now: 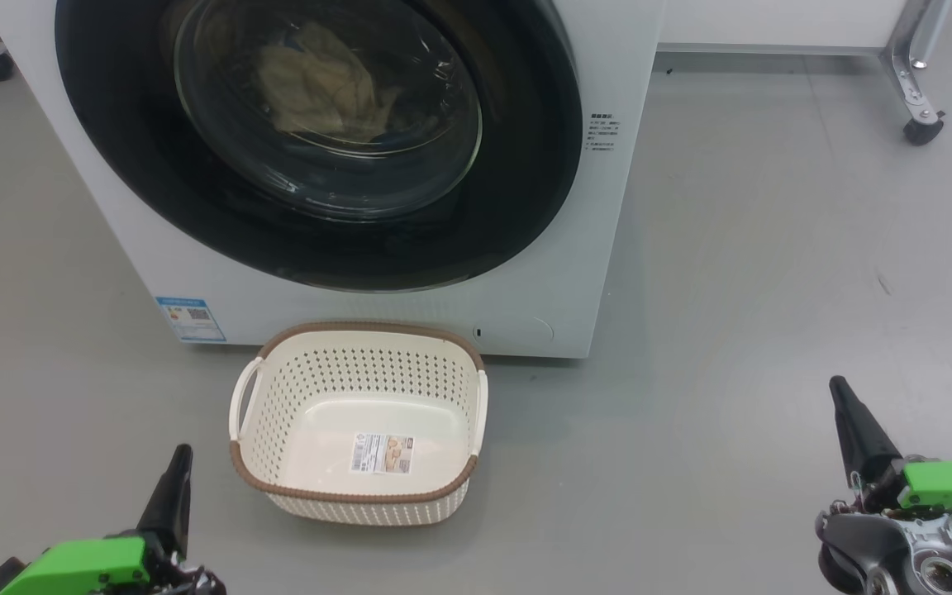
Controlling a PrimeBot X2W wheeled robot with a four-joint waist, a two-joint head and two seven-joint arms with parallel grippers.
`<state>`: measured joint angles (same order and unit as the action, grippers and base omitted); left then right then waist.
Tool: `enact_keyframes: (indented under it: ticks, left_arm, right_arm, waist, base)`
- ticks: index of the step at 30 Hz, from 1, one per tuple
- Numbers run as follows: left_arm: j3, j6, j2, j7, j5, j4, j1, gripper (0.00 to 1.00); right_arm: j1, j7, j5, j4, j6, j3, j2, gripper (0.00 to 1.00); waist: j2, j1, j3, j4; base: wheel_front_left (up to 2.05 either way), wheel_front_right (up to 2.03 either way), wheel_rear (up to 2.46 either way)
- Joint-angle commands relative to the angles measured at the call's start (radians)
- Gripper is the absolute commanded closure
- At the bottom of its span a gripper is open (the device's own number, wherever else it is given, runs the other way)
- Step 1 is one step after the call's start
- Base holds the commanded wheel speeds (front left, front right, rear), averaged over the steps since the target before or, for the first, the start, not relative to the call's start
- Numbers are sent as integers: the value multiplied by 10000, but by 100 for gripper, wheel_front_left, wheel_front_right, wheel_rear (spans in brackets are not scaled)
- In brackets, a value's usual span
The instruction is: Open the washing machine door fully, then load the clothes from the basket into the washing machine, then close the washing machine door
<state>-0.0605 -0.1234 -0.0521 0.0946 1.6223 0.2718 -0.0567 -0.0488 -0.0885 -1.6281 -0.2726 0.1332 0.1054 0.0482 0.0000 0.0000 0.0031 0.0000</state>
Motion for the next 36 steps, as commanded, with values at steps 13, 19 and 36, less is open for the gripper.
enact_keyframes:
  ticks: [13,19,36]
  left_arm:
    - [-397,-73,-83,77,-25,-271,-501,100]
    - [-409,-73,-75,86,-34,-270,-502,100]
    - [-436,-73,-56,108,-57,-270,-504,100]
  right_arm:
    - [-574,-94,36,288,-25,-106,160,100]
    - [-575,-106,49,288,-25,-91,149,100]
    - [-578,-135,79,285,-25,-55,124,100]
  waist:
    - [0,0,0,0]
    - [0,0,0,0]
    - [0,0,0,0]
  base:
    - [0,0,0]
    - [0,0,0]
    - [0,0,0]
